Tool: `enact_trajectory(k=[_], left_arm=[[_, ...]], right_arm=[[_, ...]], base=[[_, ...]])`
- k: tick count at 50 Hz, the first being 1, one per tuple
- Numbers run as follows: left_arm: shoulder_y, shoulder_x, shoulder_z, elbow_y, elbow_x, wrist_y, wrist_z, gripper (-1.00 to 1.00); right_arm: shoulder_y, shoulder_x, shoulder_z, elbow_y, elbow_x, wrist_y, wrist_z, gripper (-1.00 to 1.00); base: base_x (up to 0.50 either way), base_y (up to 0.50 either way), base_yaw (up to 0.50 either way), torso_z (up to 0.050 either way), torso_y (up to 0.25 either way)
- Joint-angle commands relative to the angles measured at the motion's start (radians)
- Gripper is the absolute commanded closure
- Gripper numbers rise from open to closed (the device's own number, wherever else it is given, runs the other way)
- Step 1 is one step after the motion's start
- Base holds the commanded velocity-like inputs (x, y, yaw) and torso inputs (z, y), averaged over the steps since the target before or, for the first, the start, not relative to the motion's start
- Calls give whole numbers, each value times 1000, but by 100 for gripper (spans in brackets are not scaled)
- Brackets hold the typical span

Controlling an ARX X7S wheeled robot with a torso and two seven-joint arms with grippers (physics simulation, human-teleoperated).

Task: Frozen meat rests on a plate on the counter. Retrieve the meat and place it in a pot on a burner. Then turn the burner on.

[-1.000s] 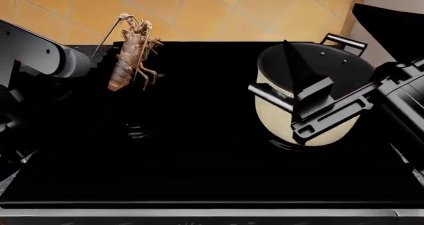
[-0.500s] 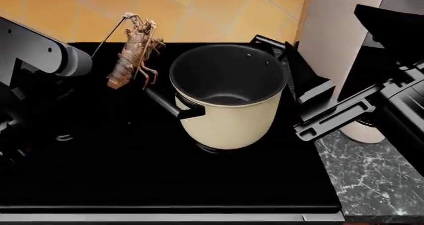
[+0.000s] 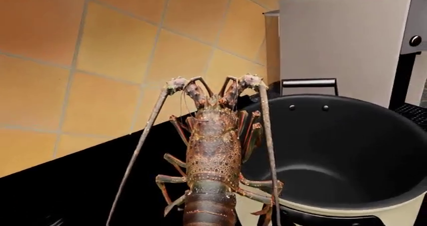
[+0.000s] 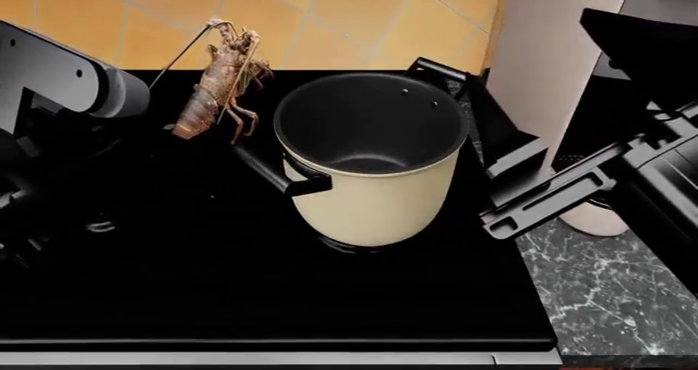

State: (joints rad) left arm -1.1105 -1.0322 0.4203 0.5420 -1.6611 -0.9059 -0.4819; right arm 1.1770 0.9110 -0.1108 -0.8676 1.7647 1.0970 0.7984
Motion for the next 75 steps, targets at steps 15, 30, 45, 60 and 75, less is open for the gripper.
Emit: enact_trajectory(k=[15,30,45,60,75], left_arm=[[-408,234,126,-222,79,-180,179,100],[-620,366,308,-470,401,-195,480,100],[-903,543,663,-869,789,-92,998,100],[-985,721,912,-1297,1061,197,1360,100],[-976,817,1067,-1471,1220,351,1470,100]], right_arm=[[-68,53,53,-25,15,-36,7,-100],[-98,65,68,-29,3,-42,1,-100],[-94,95,77,-38,40,-55,24,-100],[-130,120,116,-54,46,-76,36,-100],[-176,128,149,-69,37,-91,42,-100]], base=[[0,0,0,0,1],[0,0,0,0,0],[0,0,0,0,1],[0,0,0,0,0],[0,0,0,0,1]])
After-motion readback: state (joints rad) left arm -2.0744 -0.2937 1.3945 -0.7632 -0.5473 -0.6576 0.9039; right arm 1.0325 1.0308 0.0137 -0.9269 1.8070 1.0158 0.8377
